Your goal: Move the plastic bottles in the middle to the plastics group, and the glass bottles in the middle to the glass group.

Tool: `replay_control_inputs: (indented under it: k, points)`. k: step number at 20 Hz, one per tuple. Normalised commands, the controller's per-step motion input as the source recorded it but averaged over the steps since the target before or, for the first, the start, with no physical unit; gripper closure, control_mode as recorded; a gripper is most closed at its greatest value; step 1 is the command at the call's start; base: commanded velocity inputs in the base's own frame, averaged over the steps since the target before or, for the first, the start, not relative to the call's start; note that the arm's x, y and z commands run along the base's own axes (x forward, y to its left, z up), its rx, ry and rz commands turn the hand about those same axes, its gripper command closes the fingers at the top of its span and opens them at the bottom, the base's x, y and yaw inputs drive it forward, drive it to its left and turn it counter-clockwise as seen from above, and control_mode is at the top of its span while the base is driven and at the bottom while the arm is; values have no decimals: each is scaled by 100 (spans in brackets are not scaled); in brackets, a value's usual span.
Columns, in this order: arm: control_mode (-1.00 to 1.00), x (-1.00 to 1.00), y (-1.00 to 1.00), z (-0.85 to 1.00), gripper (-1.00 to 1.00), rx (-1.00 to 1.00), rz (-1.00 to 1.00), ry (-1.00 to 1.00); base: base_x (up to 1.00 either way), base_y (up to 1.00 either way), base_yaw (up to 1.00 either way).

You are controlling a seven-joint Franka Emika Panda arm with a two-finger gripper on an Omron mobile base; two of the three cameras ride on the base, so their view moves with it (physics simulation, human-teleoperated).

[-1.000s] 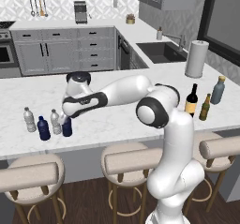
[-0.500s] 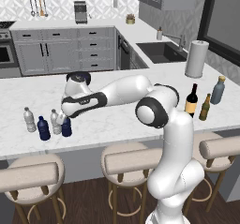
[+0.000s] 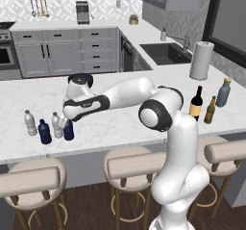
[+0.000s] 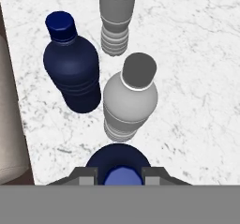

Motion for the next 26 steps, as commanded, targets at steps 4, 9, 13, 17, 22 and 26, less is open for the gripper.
replay_control_inputs:
  k: [4,9,13,17,22,26]
  points:
    - [-100,0,0,-8,100,1,0,0,0,0,0]
    - [-100,0,0,-6,100,0,0,0,0,0,0]
    - [-100,0,0,0,-100,0,0,0,0,0,0]
    - [-100,0,0,0,-100,0,0,0,0,0,0]
    - [-100,0,0,0,-100,0,0,0,0,0,0]
    - [-100,-9,0,12,-100,0,0,0,0,0,0]
